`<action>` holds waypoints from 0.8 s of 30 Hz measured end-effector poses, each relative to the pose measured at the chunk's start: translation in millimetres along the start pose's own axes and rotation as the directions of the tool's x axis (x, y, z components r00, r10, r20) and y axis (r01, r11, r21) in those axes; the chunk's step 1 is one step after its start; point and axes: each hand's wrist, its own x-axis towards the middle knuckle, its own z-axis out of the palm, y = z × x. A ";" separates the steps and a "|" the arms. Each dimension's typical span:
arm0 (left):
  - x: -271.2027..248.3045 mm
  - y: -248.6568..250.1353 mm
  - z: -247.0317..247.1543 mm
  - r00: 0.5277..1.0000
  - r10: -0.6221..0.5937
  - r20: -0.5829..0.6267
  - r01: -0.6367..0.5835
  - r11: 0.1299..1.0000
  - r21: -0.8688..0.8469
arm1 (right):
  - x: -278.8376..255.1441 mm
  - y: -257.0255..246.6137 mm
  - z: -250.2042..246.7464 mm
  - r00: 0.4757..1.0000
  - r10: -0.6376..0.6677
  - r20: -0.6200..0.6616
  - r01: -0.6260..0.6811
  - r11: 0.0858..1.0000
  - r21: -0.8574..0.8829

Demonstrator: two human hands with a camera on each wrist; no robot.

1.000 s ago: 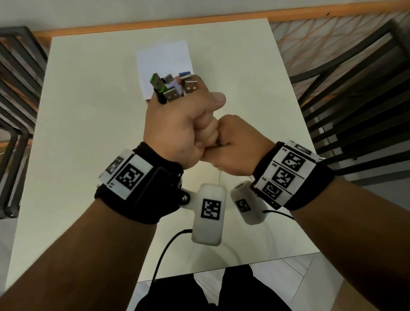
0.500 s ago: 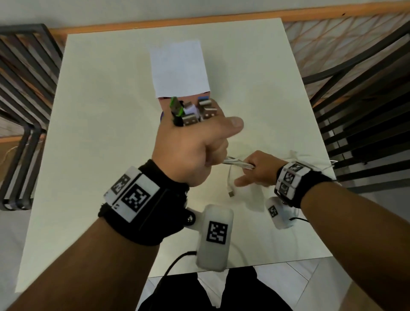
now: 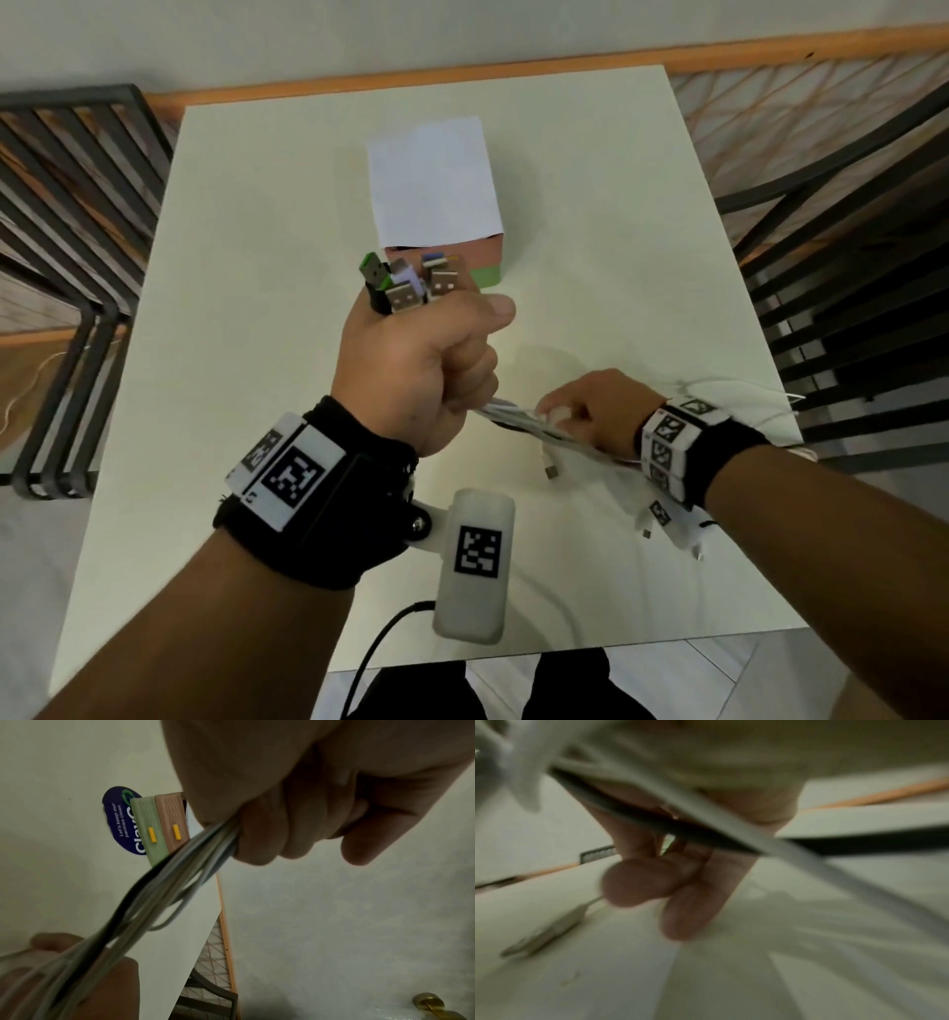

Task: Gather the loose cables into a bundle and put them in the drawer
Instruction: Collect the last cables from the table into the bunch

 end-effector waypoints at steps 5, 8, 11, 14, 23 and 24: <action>-3.8 -7.6 -4.7 1.000 -0.026 0.006 0.027 0.999 -0.023 | 19.8 -1.9 15.3 0.989 -0.148 -0.003 0.146 0.976 -0.160; -4.2 -8.7 -7.8 0.998 -0.034 -0.044 0.032 0.999 -0.036 | 24.5 0.8 21.6 0.975 -0.221 -0.001 0.214 0.946 -0.244; -1.4 -9.3 -11.0 0.991 -0.035 -0.126 0.029 0.998 -0.052 | 27.9 -2.6 8.6 0.974 -0.192 -0.122 0.157 0.955 -0.251; 5.7 -10.1 -15.9 0.974 -0.016 -0.226 0.001 0.998 -0.068 | 23.6 -15.3 -23.2 0.880 0.011 -0.475 0.025 0.997 0.068; 21.5 -23.8 -16.0 0.933 -0.015 -0.358 0.009 1.000 -0.019 | -11.0 -113.1 -44.8 0.727 -0.071 -0.683 0.558 0.640 0.527; 23.2 -24.7 -15.7 0.931 -0.016 -0.365 0.017 1.000 -0.001 | -11.5 -117.0 -40.8 0.710 -0.131 -0.692 0.597 0.633 0.492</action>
